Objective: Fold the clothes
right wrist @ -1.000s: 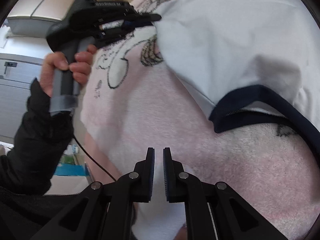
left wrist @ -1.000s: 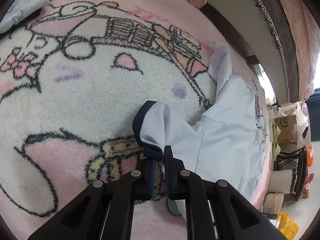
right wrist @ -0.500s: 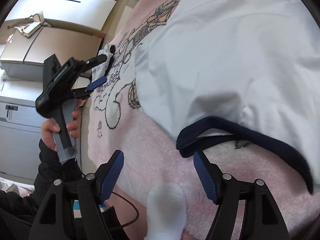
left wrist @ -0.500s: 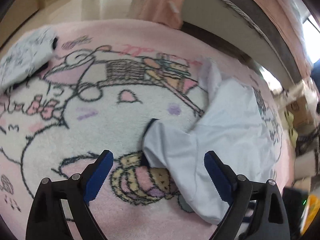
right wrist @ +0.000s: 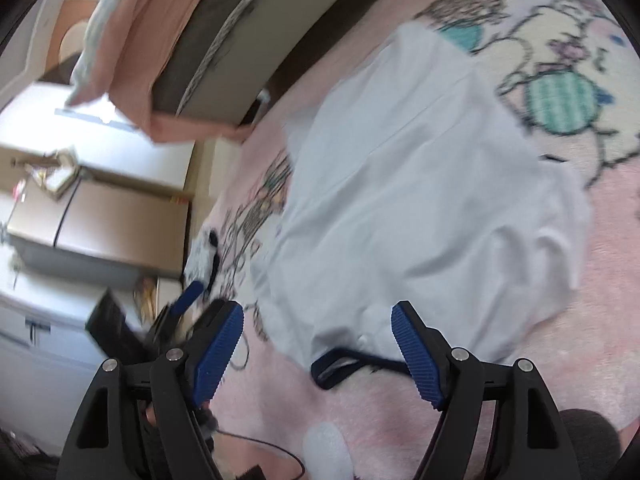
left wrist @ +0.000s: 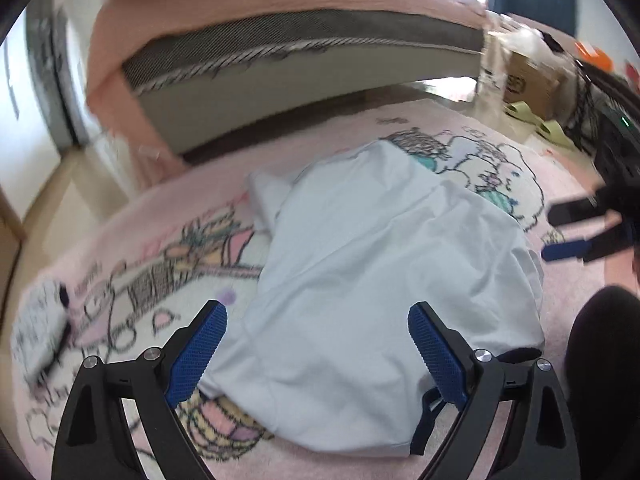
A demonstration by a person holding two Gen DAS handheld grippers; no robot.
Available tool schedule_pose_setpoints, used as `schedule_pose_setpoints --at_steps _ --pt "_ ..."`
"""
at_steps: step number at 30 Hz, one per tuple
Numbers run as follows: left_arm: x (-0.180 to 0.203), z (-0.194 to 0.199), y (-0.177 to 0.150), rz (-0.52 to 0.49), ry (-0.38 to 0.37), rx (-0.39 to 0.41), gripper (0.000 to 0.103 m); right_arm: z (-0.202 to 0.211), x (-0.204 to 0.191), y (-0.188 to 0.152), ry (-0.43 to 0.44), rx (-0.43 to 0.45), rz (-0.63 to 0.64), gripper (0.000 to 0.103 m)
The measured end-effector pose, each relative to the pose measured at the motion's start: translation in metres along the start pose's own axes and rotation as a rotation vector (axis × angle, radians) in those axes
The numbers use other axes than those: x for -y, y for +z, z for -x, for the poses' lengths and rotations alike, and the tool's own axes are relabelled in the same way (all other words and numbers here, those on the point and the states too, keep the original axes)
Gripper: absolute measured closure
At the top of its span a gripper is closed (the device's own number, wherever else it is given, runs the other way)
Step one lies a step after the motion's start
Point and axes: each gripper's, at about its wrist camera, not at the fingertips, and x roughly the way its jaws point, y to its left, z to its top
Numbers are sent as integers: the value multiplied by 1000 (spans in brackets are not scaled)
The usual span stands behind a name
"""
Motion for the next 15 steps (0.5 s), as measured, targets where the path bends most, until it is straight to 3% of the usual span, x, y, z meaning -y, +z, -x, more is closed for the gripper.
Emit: schedule_pose_setpoints --at_steps 8,12,15 --pt "72 -12 -4 -306 -5 4 10 28 46 15 -70 102 -171 26" --pt "93 -11 -8 -333 -71 6 10 38 55 24 -133 139 -171 26" --pt "107 -14 -14 -306 -105 14 10 53 65 30 -225 230 -164 26"
